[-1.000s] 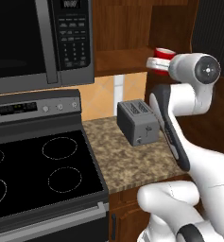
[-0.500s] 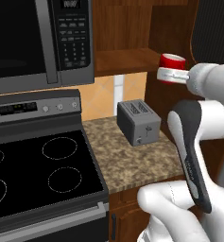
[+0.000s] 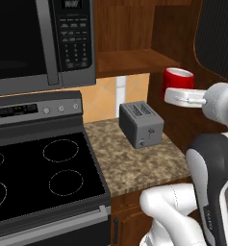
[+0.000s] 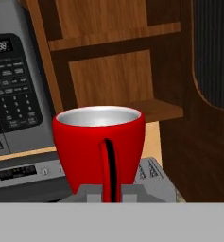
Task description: Gather all objects into one cabinet and sort the glasses and bowls to opposite sides.
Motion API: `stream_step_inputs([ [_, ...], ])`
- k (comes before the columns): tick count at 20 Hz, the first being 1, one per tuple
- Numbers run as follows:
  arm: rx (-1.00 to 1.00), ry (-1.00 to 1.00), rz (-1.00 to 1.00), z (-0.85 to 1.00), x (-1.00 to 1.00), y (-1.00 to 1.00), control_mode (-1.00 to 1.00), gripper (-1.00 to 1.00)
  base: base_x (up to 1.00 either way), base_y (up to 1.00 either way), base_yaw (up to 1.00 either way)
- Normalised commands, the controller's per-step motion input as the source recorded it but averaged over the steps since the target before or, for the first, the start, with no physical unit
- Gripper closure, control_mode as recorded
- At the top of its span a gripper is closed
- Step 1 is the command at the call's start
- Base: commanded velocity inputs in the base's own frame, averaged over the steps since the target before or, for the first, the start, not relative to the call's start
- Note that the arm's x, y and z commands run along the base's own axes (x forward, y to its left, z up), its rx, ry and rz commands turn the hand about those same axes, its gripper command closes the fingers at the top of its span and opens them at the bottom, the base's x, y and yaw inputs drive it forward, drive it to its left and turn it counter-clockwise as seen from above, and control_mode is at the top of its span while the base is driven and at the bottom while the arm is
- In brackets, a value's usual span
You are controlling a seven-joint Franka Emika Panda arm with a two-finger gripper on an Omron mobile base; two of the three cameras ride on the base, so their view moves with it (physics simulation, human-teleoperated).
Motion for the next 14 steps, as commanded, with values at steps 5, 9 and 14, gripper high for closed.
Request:
stream_step_inputs([
  [5, -0.04, 0.00, 0.00, 0.00, 0.00, 0.13, -1.00, 1.00, 0.00, 0.00, 0.00],
  [9, -0.01, 0.03, 0.00, 0.00, 0.00, 0.00, -1.00, 1.00, 0.00, 0.00, 0.00],
  [14, -0.10, 0.15, 0.00, -0.09, 0.01, 0.00, -1.00, 1.00, 0.00, 0.00, 0.00],
])
